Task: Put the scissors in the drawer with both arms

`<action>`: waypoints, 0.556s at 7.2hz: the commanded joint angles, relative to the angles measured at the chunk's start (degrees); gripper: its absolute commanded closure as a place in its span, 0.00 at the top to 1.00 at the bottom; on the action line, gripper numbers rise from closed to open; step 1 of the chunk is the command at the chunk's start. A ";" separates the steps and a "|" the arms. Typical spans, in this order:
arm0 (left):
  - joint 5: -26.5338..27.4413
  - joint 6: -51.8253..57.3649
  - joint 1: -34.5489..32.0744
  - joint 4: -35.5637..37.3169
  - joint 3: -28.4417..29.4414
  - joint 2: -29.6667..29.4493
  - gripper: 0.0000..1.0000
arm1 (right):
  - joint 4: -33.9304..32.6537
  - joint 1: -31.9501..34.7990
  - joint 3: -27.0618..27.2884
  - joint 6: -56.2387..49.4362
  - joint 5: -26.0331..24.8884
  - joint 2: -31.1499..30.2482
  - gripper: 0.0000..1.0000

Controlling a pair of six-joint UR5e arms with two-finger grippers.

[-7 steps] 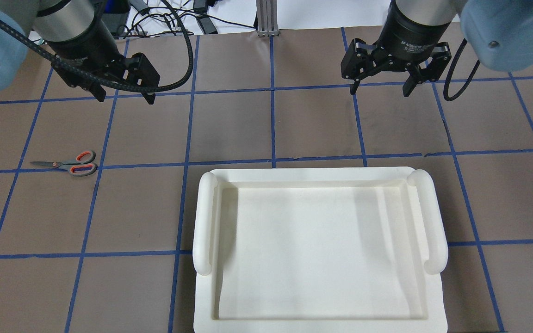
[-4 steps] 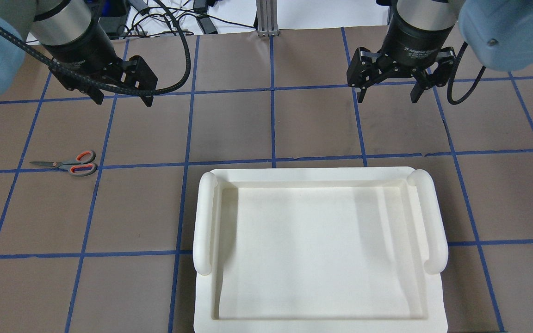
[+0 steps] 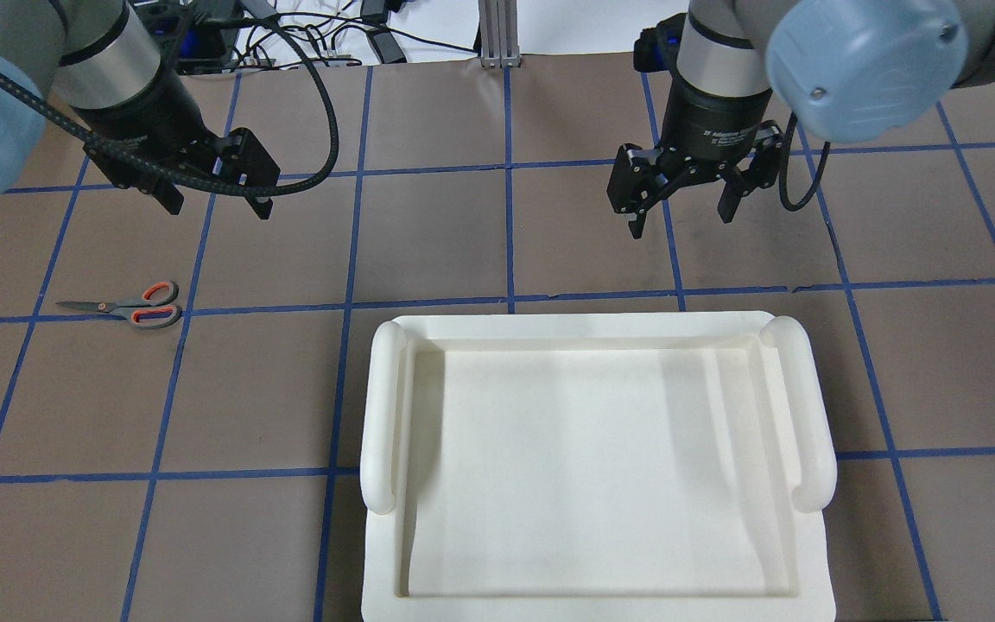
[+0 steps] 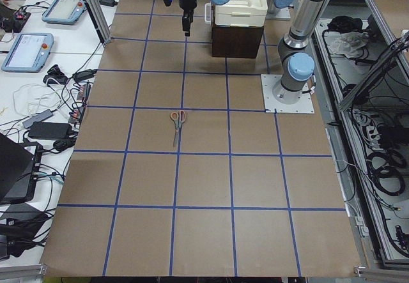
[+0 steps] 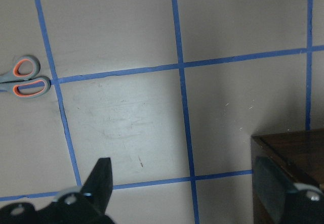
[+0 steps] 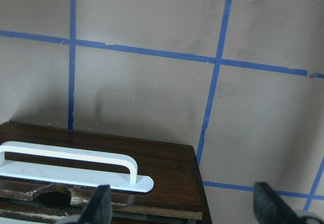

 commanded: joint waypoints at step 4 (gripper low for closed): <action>1.16 34.70 17.01 6.56 -9.10 -3.81 1.00 | -0.89 5.82 -1.88 -40.05 8.21 9.01 0.99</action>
